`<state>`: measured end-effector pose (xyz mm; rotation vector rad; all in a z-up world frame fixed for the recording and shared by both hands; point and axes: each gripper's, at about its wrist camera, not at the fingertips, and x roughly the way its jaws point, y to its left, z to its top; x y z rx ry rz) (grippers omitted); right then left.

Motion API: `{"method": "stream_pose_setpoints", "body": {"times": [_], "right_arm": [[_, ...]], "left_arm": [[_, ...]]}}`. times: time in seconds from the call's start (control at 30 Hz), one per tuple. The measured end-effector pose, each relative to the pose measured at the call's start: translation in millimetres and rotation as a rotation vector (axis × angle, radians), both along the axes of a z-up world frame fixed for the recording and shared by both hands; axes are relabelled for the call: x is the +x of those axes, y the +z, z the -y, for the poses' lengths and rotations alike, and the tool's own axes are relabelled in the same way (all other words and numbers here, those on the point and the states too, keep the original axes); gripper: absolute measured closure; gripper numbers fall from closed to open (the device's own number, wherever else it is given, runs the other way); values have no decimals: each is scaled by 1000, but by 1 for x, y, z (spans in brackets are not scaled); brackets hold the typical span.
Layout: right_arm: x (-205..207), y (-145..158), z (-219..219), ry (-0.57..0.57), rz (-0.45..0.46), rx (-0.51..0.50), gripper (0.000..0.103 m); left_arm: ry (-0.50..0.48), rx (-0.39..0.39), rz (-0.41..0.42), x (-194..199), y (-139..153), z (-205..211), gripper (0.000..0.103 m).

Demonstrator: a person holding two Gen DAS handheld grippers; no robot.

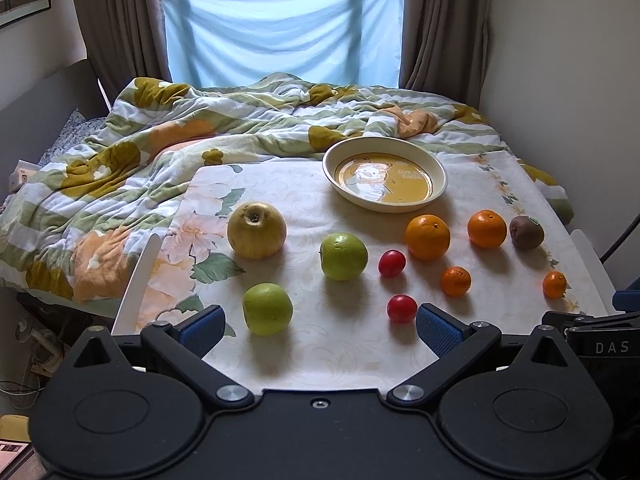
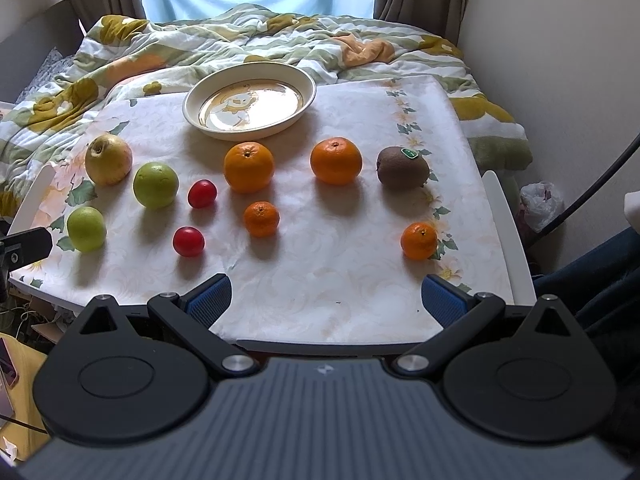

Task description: Organize fruits

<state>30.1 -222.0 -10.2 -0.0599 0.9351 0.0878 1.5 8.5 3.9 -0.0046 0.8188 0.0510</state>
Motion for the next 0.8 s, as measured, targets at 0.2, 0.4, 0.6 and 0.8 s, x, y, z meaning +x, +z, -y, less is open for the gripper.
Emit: {"method": "stream_pose_setpoints", "body": {"times": [0.2, 0.4, 0.6, 0.8], "right_arm": [[0, 0, -1, 2, 3, 0, 0], [1, 0, -1, 5, 6, -1, 0], [1, 1, -2, 2, 6, 0, 0], [1, 1, -2, 2, 5, 0, 0]], "left_arm": [[0, 1, 1, 1, 0, -1, 0], [1, 2, 2, 0, 0, -2, 0], [2, 2, 3, 0, 0, -2, 0], [1, 3, 2, 0, 0, -1, 0]]}}
